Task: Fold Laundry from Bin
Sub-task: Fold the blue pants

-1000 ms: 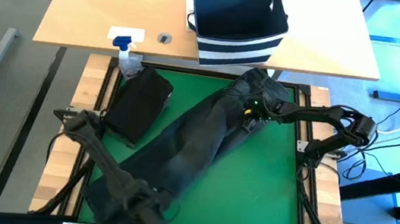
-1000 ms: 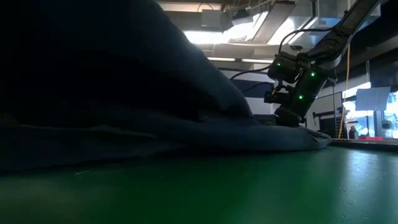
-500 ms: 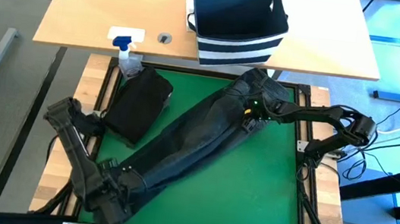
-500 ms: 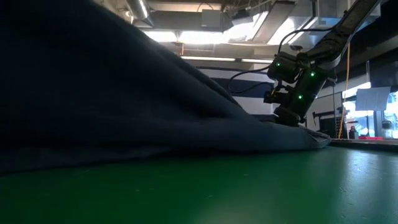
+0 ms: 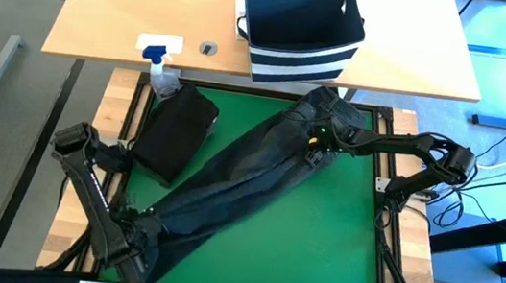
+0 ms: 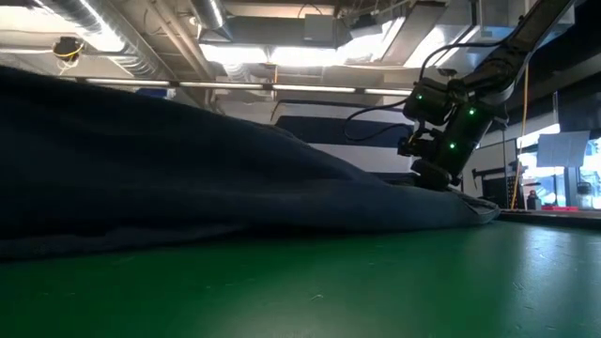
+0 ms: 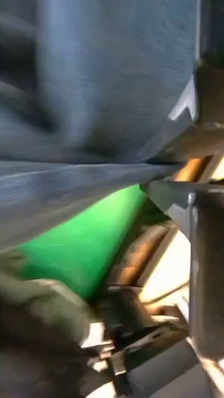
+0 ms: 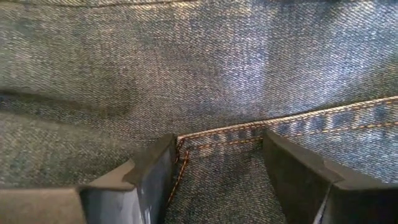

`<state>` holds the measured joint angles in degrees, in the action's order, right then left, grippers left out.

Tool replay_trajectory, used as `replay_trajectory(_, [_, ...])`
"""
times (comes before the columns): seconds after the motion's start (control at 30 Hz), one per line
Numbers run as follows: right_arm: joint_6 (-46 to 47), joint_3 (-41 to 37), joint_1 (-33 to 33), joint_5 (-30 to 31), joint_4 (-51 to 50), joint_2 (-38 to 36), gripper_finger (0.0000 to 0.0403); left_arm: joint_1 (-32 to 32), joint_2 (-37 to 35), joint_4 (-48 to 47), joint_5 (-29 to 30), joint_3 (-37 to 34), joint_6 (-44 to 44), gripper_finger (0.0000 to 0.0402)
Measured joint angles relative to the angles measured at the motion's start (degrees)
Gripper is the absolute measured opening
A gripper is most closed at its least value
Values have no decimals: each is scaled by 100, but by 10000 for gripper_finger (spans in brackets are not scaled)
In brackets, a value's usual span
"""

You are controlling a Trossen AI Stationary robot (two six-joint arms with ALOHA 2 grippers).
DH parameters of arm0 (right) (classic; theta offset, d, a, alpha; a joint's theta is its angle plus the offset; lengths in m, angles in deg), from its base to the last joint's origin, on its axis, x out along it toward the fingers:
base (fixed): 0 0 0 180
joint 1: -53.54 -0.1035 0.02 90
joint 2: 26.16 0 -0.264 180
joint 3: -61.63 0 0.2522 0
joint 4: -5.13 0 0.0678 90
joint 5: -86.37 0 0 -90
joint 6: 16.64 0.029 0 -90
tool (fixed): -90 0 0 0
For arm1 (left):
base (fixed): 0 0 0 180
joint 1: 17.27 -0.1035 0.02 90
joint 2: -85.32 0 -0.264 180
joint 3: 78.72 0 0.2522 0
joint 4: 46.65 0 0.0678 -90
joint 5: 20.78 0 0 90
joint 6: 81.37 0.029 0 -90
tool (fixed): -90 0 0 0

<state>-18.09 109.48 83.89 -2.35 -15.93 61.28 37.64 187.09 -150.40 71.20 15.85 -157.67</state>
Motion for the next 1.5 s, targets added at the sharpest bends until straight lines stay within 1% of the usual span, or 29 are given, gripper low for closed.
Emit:
replay_trajectory(0.1, [16, 0, 0, 66, -1, 0, 241, 115, -145, 69, -579, -344, -10, 77])
replay_trajectory(0.2, [69, 10, 0, 84, 23, 0, 241, 223, -324, 46, -1055, -389, 205, 100])
replay_trajectory(0.27, [139, 106, 0, 89, -104, -41, 241, 233, -521, 63, -1331, -223, 360, 111])
replay_trajectory(0.33, [170, 254, 0, 61, -368, -131, 241, 191, -808, 106, -1305, 131, 436, 117])
replay_trajectory(0.4, [221, 466, 0, 57, -776, -295, 241, 134, -1129, 113, -962, 500, 312, 121])
replay_trajectory(0.5, [371, 920, 0, -4, -1151, -607, 241, 106, -1663, 105, -136, 862, -377, 124])
replay_trajectory(0.53, [447, 1054, 0, -115, -1297, -729, 241, 101, -1867, 99, 174, 914, -654, 124])
replay_trajectory(0.6, [713, 1260, -61, -570, -1458, -924, 241, 102, -2218, 99, 740, 925, -1199, 126])
replay_trajectory(0.67, [1023, 1381, -239, -1018, -1298, -1077, 241, 81, -2418, 112, 1251, 865, -1427, 127])
replay_trajectory(0.73, [1327, 1403, -547, -1375, -1045, -1214, 241, 38, -2481, 266, 1770, 786, -1409, 129])
replay_trajectory(0.77, [1449, 1408, -757, -1454, -898, -1237, 241, 6, -2480, 364, 2006, 728, -1297, 130])
replay_trajectory(0.83, [1661, 1410, -1205, -1437, -751, -1229, 241, -56, -2457, 707, 2388, 518, -1003, 131])
replay_trajectory(0.9, [1865, 1405, -1723, -1266, -611, -1181, 241, -195, -2422, 1239, 2471, 211, -643, 131])
replay_trajectory(0.97, [2032, 1408, -2289, -1051, -377, -1090, 241, -336, -2390, 1941, 2337, -157, -252, 129])
replay_trajectory(1.07, [2071, 1408, -3100, -815, 108, -859, 241, -456, -2373, 2944, 1929, -713, 347, 124])
replay_trajectory(1.17, [2042, 1408, -3740, -617, 762, -538, 241, -525, -2373, 3497, 1502, -1151, 463, 119])
replay_trajectory(1.33, [1960, 1464, -4345, -428, 1834, 95, 241, -539, -2373, 3316, 803, -1287, 76, 110])
replay_trajectory(1.5, [1625, 1994, -4707, -430, 1951, 766, 241, -419, -2376, 2853, 269, -1289, -866, 103])
